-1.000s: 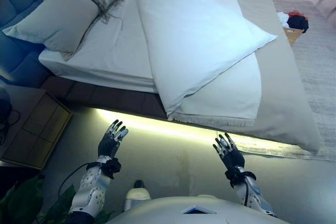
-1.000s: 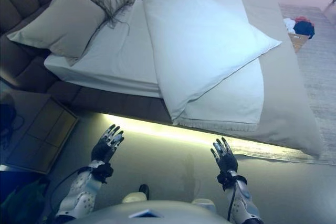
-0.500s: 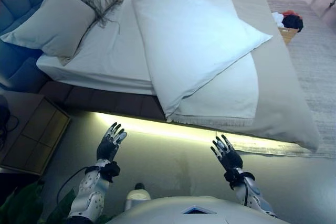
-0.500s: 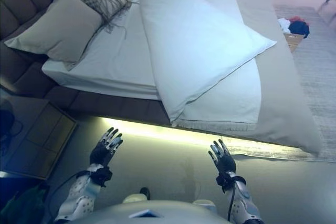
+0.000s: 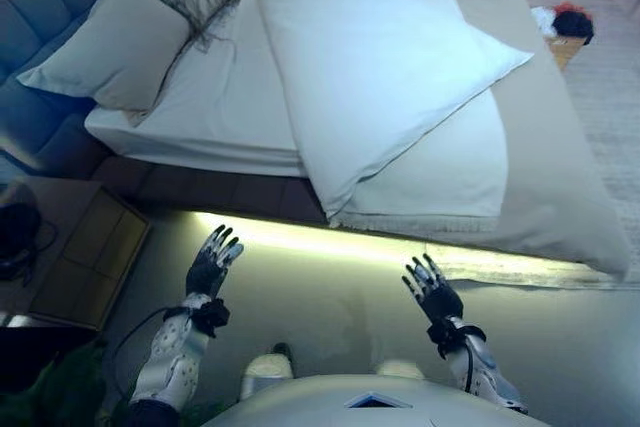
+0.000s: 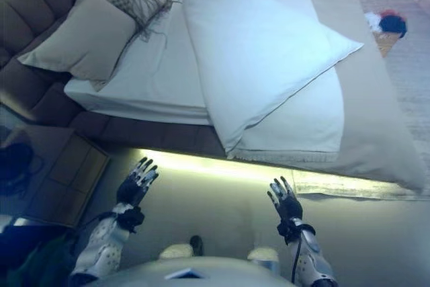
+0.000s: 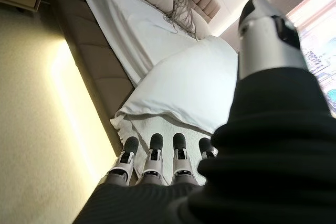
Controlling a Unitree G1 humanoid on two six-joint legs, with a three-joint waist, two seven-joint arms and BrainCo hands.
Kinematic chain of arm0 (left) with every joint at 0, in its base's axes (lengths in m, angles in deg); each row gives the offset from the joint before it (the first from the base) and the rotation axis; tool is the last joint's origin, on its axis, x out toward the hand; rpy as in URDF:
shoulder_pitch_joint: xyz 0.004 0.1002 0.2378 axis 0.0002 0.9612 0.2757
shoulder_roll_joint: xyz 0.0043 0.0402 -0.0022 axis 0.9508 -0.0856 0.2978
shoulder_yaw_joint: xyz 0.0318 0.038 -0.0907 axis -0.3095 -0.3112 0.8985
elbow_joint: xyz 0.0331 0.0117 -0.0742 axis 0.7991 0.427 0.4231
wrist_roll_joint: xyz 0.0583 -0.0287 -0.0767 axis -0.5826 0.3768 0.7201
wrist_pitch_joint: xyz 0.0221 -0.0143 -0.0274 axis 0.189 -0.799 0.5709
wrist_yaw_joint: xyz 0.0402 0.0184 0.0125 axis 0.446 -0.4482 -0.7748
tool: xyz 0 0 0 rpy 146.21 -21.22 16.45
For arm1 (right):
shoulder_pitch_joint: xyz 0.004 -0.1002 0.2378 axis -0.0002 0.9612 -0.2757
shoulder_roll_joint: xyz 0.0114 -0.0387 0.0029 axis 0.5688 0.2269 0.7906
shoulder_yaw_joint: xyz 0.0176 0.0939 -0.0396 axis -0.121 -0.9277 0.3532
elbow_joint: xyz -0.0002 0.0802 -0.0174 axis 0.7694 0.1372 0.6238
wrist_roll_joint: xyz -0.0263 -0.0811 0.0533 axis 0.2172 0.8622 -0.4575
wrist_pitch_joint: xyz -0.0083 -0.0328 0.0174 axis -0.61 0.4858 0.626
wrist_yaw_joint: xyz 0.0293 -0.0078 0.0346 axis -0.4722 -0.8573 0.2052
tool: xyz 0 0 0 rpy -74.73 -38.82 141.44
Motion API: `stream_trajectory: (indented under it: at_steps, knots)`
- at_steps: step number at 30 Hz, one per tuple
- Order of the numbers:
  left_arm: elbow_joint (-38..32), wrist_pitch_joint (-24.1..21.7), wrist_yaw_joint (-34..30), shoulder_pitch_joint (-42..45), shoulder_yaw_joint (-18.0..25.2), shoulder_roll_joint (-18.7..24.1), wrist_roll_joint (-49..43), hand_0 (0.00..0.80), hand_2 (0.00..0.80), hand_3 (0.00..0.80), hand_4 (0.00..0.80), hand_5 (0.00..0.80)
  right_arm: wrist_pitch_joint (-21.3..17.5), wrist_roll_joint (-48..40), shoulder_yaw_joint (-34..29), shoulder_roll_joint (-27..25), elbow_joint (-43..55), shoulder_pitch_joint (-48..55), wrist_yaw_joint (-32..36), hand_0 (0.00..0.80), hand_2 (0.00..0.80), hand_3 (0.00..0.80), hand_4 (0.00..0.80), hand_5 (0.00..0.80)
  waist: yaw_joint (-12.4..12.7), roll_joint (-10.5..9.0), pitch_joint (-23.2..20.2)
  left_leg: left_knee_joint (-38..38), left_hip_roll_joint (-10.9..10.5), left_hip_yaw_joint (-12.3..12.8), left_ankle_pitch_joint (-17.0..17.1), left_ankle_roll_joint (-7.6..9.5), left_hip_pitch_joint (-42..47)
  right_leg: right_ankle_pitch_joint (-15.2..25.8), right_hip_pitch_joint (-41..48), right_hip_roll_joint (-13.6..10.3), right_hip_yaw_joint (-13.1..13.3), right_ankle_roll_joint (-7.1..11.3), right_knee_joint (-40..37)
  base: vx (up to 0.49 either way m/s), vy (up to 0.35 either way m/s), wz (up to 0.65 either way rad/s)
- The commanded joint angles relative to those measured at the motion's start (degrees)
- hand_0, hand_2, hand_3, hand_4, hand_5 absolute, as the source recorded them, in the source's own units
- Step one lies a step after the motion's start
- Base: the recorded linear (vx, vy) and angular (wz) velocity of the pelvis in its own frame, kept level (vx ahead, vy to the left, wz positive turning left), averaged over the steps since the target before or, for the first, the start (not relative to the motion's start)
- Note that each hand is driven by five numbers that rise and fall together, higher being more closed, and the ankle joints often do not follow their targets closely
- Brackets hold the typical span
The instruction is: Make the bed neatly
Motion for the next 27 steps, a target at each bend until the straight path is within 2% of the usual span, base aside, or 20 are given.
stream_trajectory:
  at_steps: [1, 2, 6, 9, 12, 14, 18, 19, 21, 22, 25, 27]
  knots:
    - [-5.13, -0.90, -0.09, 1.75, 3.53, 4.55, 0.73, 0.000, 0.000, 0.000, 0.000, 0.000, -3.05, -1.21, -1.25, 2.66, 4.79, -0.13, 2.09, 0.000, 0.000, 0.000, 0.000, 0.000, -0.90, -2.03, 1.33, -4.10, -4.24, -0.49, -2.77, 4.97, 7.01, 16.48, -7.06, 1.92, 0.36, 1.67, -0.88, 0.167, 0.038, 0.13]
    - [-5.86, -0.79, 0.27, 2.40, 3.88, 4.61, 0.74, 0.000, 0.000, 0.000, 0.000, 0.000, -3.14, -1.08, -1.19, 2.53, 4.76, 0.15, 2.75, 0.000, 0.000, 0.000, 0.000, 0.000, -0.89, -2.49, 1.54, -4.01, -4.70, -0.71, -3.42, 4.71, 7.62, 16.92, -7.15, 2.05, -0.36, 2.08, -4.23, 0.233, -0.058, 0.09]
    - [-6.72, -0.90, 0.78, 3.78, 4.41, 4.82, 0.56, 0.000, 0.000, 0.000, 0.000, 0.000, -2.23, -1.26, -1.55, 2.39, 3.87, -2.12, 2.64, 0.000, 0.000, 0.000, 0.000, 0.000, -0.88, -5.26, 1.90, -3.07, -6.70, -2.80, -7.37, 3.46, 9.84, 18.65, -5.20, 1.69, -2.73, 4.42, -27.47, 0.295, -0.150, 0.11]
    - [-5.91, -1.30, 0.15, 4.22, 4.51, 4.77, 0.51, 0.000, 0.000, 0.000, 0.000, 0.000, -1.05, -1.75, -2.18, 2.02, 2.04, -3.64, 2.70, 0.000, 0.000, 0.000, 0.000, 0.000, -1.02, -5.91, 1.65, -2.89, -6.53, -3.16, -8.78, 3.29, 10.95, 18.60, -3.83, 3.25, -3.89, 5.32, -36.97, 0.335, -0.126, -0.05]
    - [-5.83, -0.71, -0.33, 5.32, 3.95, 4.44, -0.15, 0.000, 0.000, 0.000, 0.000, 0.000, -0.90, -1.59, -1.89, 2.21, 1.93, -2.67, 2.87, 0.000, 0.000, 0.000, 0.000, 0.000, -1.34, -6.36, 1.23, -2.86, -5.99, -3.73, -10.21, 3.30, 12.88, 19.39, -4.40, 4.18, -4.51, 5.82, -39.23, 0.408, -0.156, 0.09]
    - [-5.57, -0.60, -1.60, 6.44, 3.33, 3.87, -2.36, 0.000, 0.000, 0.000, 0.000, 0.000, -1.26, -1.34, -2.24, 2.75, 1.73, -1.81, 2.99, 0.000, 0.000, 0.000, 0.000, 0.000, -1.14, -6.51, 1.16, -1.98, -5.52, -4.99, -11.22, 3.30, 13.68, 19.12, -4.68, 3.69, -3.59, 5.73, -36.54, 0.415, -0.195, 0.37]
    - [-4.69, 0.75, -4.69, 7.41, 3.50, 3.70, -3.41, 0.000, 0.000, 0.000, 0.000, 0.000, -2.01, -1.42, -1.48, 2.75, 3.10, 0.46, 0.31, 0.000, 0.000, 0.000, 0.000, 0.000, 0.01, -6.14, -0.48, -1.08, -2.43, -7.08, -12.42, 1.16, 15.78, 16.55, -3.22, 2.99, -4.08, 5.90, -34.13, 0.459, -0.283, 0.36]
    - [-4.52, 1.41, -5.23, 7.38, 3.70, 3.80, -3.15, 0.000, 0.000, 0.000, 0.000, 0.000, -2.18, -1.73, -1.16, 2.59, 3.45, 0.83, -0.35, 0.000, 0.000, 0.000, 0.000, 0.000, 0.07, -5.94, -0.82, -0.74, -1.44, -7.45, -11.62, 0.69, 15.96, 15.96, -3.12, 3.26, -3.92, 5.71, -33.10, 0.431, -0.344, 0.52]
    - [-3.35, 2.85, -6.76, 7.10, 4.44, 4.03, -2.58, 0.000, 0.000, 0.000, 0.000, 0.000, -1.89, -3.01, -0.10, 1.76, 4.78, 1.61, -0.20, 0.000, 0.000, 0.000, 0.000, 0.000, 0.00, -5.45, -1.89, 1.77, 1.81, -8.52, -6.07, -1.16, 14.97, 13.13, -2.58, 4.88, -3.35, 4.50, -30.16, 0.411, -0.368, 0.59]
    - [-3.04, 2.78, -7.43, 7.19, 4.74, 4.34, -2.74, 0.000, 0.000, 0.000, 0.000, 0.000, -1.61, -3.41, 0.01, 0.99, 4.78, 1.78, 0.35, 0.000, 0.000, 0.000, 0.000, 0.000, -0.07, -5.39, -2.15, 2.94, 2.66, -8.87, -4.59, -1.49, 14.31, 11.72, -2.09, 5.81, -3.16, 3.88, -29.68, 0.388, -0.351, 0.60]
    - [-2.15, 1.96, -7.87, 6.89, 4.22, 4.23, -2.28, 0.000, 0.000, 0.000, 0.000, 0.000, -1.47, -3.98, 0.08, -0.85, 4.09, 1.20, 0.98, 0.000, 0.000, 0.000, 0.000, 0.000, -0.29, -4.93, -2.90, 6.26, 4.50, -10.30, 1.35, -2.30, 12.00, 8.48, -0.38, 8.77, -2.67, 1.53, -29.57, 0.312, -0.283, 0.19]
    - [-0.93, 0.80, -7.62, 6.06, 3.08, 3.66, -2.03, 0.000, 0.000, 0.000, 0.000, 0.000, -1.95, -4.66, 0.52, -1.76, 3.57, 0.28, 1.03, 0.000, 0.000, 0.000, 0.000, 0.000, -0.30, -4.93, -3.11, 9.35, 4.80, -10.60, 3.60, -2.52, 10.48, 6.61, 0.53, 10.12, -3.26, -0.41, -29.29, 0.236, -0.226, -0.01]
